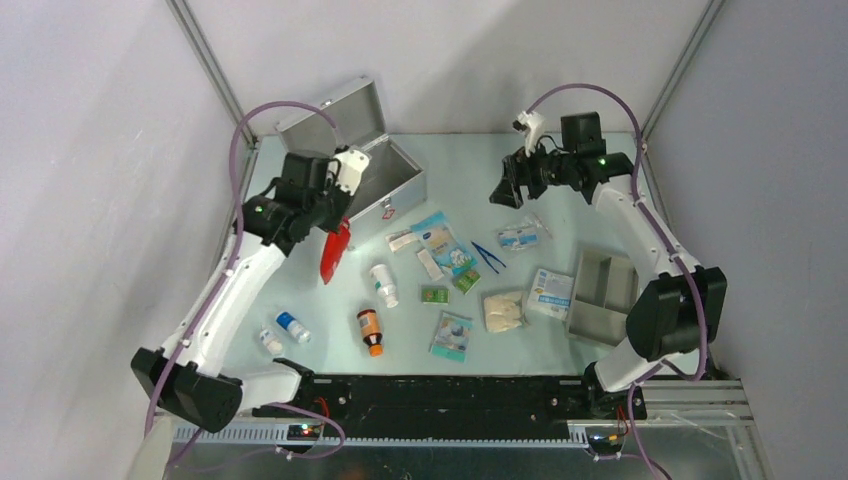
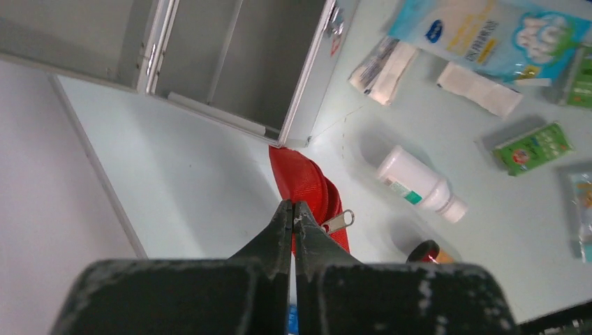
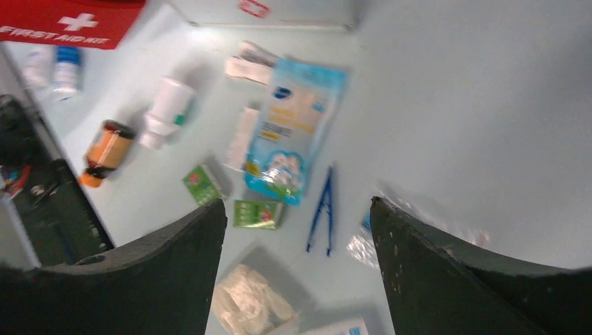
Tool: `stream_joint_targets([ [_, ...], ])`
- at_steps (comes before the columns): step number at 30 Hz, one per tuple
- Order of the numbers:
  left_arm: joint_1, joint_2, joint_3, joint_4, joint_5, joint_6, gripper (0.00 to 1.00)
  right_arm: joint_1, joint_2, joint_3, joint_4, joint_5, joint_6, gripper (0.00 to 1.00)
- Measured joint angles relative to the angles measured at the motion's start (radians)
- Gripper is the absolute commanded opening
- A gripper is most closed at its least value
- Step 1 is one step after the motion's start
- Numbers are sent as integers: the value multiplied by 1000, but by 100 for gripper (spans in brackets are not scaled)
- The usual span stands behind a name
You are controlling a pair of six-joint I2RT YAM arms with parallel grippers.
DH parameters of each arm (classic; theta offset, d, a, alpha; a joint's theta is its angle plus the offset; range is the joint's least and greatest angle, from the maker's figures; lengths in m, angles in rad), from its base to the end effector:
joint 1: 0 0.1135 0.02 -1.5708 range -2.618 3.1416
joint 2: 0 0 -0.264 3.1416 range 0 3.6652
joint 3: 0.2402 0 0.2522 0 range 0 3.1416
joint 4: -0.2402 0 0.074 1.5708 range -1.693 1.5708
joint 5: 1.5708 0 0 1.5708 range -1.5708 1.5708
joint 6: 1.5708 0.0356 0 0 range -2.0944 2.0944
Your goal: Organize the medicine kit
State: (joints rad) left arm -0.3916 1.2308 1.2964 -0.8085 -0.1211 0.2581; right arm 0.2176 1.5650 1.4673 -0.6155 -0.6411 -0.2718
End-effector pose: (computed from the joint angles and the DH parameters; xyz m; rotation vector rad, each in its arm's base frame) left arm 0.2355 -0.0926 0.3644 0.6782 2.2062 0.0719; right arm 0.3329 0.0954 0.3462 -0.8496 2.0361 0.6969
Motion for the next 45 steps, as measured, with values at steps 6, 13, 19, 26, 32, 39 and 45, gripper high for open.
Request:
stream_joint_targets([
  [6,42,20,192,-148,219,114,0,19,128,210,-24,-250,-66,75],
  [13,87,162,463,-193,489,188,0,58,259,402,0,-426,-87,75],
  [19,100,267,590,-192,675,268,0,130,351,498,38,-505,-93,75],
  [26,100,287,612,-200,805,442,0,181,404,574,76,-533,-158,74],
  [32,100,285,612,-201,875,599,0,193,408,574,89,-540,-237,71],
  [39,100,284,620,-204,912,695,0,223,418,572,29,-550,-343,64],
  [45,100,284,674,-203,915,711,0,235,429,563,11,-549,-370,49],
])
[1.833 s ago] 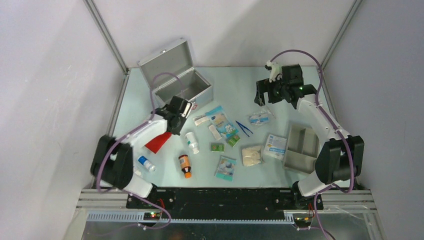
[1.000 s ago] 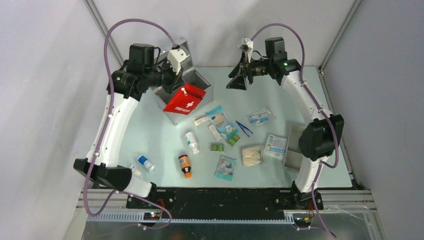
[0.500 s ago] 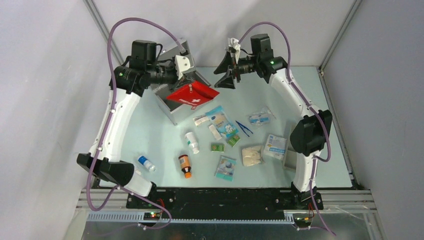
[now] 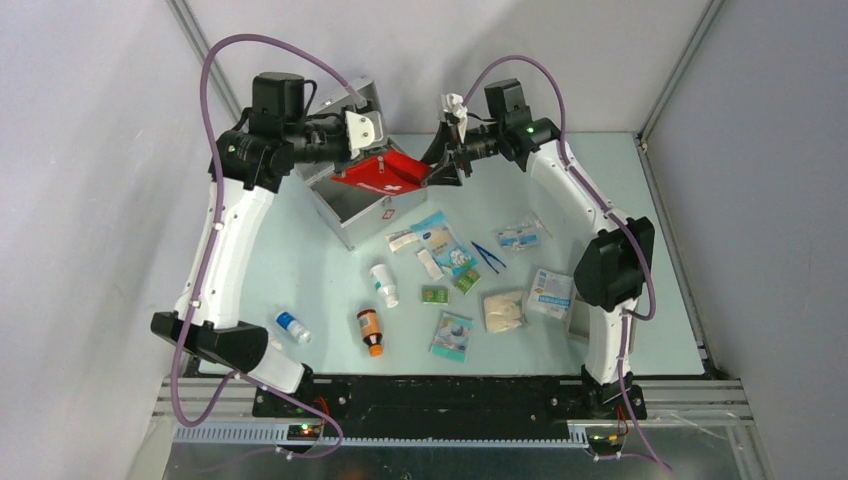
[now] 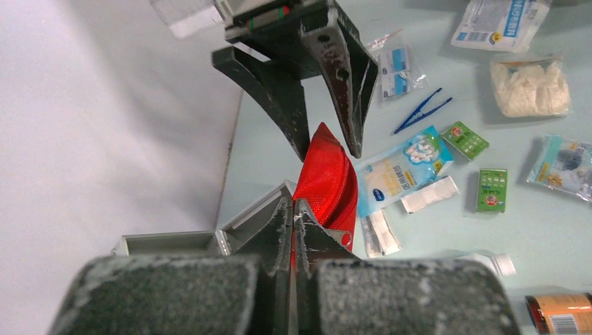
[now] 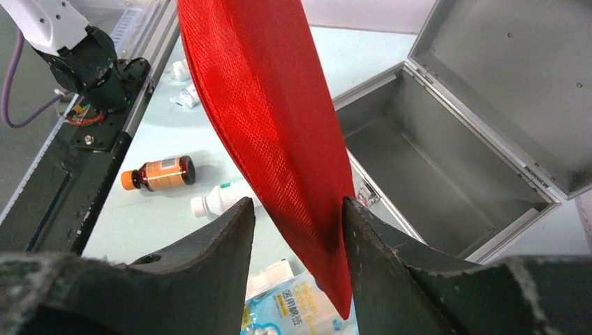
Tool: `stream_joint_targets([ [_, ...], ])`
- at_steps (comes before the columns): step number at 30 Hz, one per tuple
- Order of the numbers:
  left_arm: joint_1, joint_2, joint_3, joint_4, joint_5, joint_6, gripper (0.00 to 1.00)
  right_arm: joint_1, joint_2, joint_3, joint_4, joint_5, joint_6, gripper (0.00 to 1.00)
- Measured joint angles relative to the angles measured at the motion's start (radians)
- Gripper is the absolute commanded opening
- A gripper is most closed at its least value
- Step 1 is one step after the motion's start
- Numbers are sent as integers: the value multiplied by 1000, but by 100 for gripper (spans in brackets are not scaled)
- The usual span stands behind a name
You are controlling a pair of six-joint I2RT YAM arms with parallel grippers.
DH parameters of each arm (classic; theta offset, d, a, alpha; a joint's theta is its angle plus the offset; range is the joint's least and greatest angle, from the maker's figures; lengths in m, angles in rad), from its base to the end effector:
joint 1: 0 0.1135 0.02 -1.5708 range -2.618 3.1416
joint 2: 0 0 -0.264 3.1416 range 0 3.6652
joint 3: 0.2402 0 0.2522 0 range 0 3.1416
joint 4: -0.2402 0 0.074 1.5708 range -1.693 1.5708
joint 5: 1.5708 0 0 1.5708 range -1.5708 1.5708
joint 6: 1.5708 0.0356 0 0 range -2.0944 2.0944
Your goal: Organize the medicine kit
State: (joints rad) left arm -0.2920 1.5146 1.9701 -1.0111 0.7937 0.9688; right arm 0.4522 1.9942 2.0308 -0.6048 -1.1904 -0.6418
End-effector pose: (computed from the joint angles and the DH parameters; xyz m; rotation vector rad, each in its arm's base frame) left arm 0.2636 -0.1057 0.4865 1.4933 1.2871 -0.4045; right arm 0.3855 0.2240 0.3762 -1.5078 1.1909 1.1208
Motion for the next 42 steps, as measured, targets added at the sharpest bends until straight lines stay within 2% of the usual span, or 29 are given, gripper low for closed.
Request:
stream_joint_targets([
  [2,0,0,10,5,1,0,0,0,8,-1,-4,3,-6,40],
  [4,0,0,13,8,1,-1,0,0,16,-3,-6,6,-10,25],
  [5,0,0,13,7,0,-2,0,-1,21,-5,-6,8,-6,12],
  [6,0,0,13,7,-1,-3,0,-1,25,-5,-5,8,-10,6],
  [7,0,0,13,7,-2,-4,12,-1,28,-5,-4,10,-9,0],
  [8,0,0,12,7,-5,-8,24,-3,31,-6,-4,13,-6,0],
  [9,0,0,10,9,-8,-8,51,-3,32,-7,-3,19,-4,0],
  [10,0,0,4,13,-15,-11,61,-2,32,-8,-5,31,-3,0],
  [11,0,-1,-5,20,-28,-13,76,-2,32,-8,-4,42,-3,0],
  [13,0,-2,-26,25,-55,-23,88,-2,32,-8,-7,77,-15,0],
  [16,0,1,-41,20,-75,-36,89,-2,31,-6,-42,132,-82,0],
  [20,-6,9,-35,23,-70,-51,74,3,31,2,-119,204,-191,0],
  [23,-14,33,-23,27,-49,-67,72,18,31,6,-140,263,-225,0],
  [29,-20,126,2,36,-23,-170,80,54,27,6,-91,411,-175,0],
  [34,-20,212,36,34,-37,-323,98,78,16,6,-35,525,-111,0],
  [37,-21,240,44,54,-77,-445,100,89,14,6,5,610,-56,0],
  [39,-23,233,1,114,-116,-528,100,91,14,6,27,660,-11,0],
  [42,-38,148,-225,306,-198,-634,100,94,14,10,41,716,47,0],
])
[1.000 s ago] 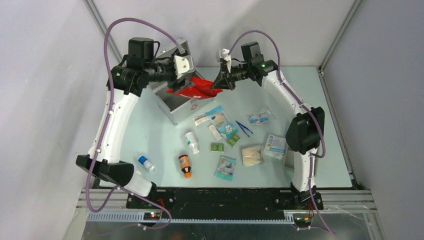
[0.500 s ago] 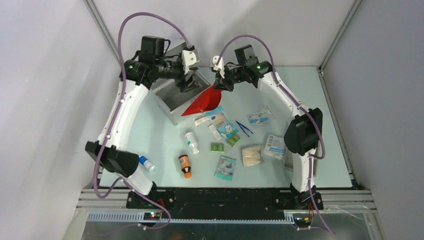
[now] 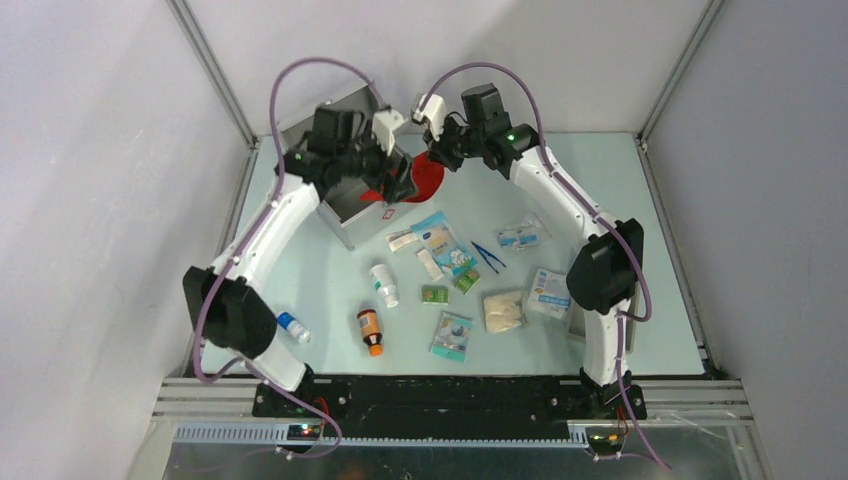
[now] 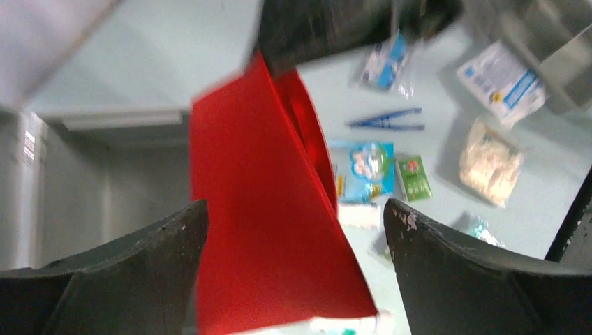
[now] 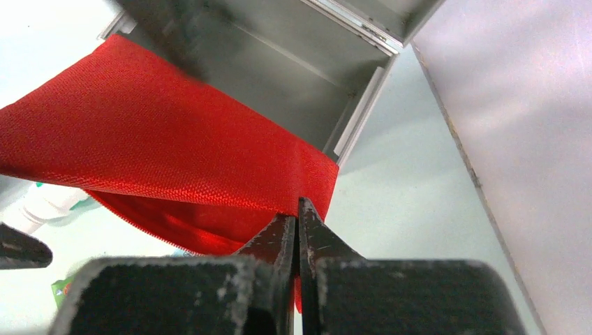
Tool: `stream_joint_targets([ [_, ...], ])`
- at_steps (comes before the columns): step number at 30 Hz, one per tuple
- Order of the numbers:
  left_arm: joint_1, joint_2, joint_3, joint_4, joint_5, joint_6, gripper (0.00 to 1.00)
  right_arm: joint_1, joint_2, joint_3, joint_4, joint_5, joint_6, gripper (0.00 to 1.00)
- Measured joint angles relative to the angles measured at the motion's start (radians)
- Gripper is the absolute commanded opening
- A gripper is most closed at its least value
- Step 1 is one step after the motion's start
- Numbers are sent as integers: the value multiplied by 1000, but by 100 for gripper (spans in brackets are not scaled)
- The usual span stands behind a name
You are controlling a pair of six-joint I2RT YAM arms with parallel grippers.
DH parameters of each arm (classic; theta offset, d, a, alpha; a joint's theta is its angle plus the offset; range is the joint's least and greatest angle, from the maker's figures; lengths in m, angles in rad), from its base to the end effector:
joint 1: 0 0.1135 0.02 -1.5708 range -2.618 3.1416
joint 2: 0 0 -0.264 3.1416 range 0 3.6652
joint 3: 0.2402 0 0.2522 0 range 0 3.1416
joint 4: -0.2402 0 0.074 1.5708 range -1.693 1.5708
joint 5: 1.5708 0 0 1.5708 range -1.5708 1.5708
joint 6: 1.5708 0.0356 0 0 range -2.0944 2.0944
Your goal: Organize the medicine kit
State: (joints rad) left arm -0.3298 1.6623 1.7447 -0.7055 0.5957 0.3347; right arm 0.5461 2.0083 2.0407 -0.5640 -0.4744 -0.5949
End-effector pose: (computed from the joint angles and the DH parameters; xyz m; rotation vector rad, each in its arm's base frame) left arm 0.3411 -0.1379 0.3960 1.0050 1.8914 -0.6469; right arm 0.3896 0.2558 0.3670 -1.3468 1.5735 0.4672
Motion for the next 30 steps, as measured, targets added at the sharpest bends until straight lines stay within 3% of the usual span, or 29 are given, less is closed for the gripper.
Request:
stream_joint_targets([
  [2,-23,-71,-176,105,-61,-40,96,1,0,7,-3,23,30,0],
  [5,-61,-113,-287,199,-124,-66,86,0,0,19,-7,37,62,0],
  [14,-74,-116,-323,397,-202,-57,74,-3,0,21,-14,37,95,0],
  [19,-76,-116,-349,458,-232,-37,60,-5,0,21,-31,18,96,0],
  [21,-76,-116,-362,469,-242,-28,53,-9,0,21,-37,8,97,0],
  [24,-76,-110,-377,484,-245,-8,28,-13,-2,21,-48,-7,97,0],
  [27,-76,-100,-377,496,-245,14,12,-14,-4,21,-58,-18,97,0],
  [28,-76,-97,-377,500,-245,17,4,-14,-4,21,-61,-24,97,1],
  [30,-76,-93,-377,503,-245,26,0,-14,-5,21,-68,-32,97,14],
])
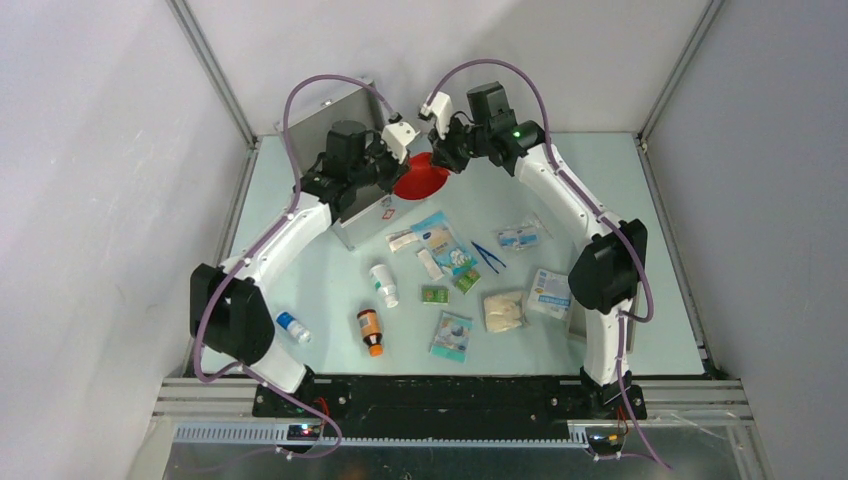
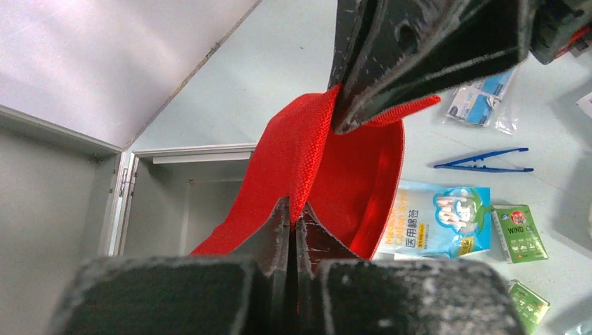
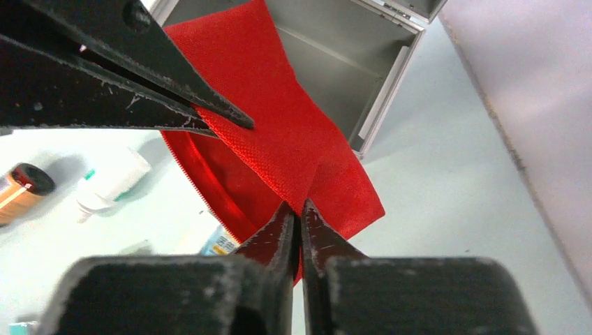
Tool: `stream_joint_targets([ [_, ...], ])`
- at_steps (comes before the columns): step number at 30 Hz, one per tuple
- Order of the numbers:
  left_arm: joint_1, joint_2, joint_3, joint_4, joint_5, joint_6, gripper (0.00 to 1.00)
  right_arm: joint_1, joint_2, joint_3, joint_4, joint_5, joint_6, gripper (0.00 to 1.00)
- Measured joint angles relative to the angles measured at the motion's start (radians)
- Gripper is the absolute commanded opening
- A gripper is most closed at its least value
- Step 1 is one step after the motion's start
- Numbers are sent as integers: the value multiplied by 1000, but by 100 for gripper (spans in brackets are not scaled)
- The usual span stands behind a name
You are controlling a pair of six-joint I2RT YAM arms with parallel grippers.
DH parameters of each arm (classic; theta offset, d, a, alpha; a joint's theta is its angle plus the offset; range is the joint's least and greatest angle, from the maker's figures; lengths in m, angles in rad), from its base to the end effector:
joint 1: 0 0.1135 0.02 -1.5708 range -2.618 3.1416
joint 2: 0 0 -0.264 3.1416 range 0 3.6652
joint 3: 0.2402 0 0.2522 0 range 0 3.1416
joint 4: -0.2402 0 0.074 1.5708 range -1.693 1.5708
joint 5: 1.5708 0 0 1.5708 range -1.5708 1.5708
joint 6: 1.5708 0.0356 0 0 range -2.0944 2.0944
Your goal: Organize the medicine kit
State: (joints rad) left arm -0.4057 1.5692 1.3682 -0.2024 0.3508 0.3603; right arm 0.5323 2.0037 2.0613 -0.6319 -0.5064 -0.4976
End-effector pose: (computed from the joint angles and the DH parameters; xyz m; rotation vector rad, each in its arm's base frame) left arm 0.3355 -0.1574 0.3452 0.9422 1.7267 -0.3755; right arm 0.3877 0.2484 0.3700 -1.2881 1.6776 0.5616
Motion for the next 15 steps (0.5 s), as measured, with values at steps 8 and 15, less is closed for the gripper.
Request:
stream_joint_targets([
  [8,3,1,0,4,-8,-44,0,-17,-32,-21,19,-33,100,69],
  [15,27,-1,47,-98,-86,-173,0,-138,-217,-203,140,-56,357,76],
])
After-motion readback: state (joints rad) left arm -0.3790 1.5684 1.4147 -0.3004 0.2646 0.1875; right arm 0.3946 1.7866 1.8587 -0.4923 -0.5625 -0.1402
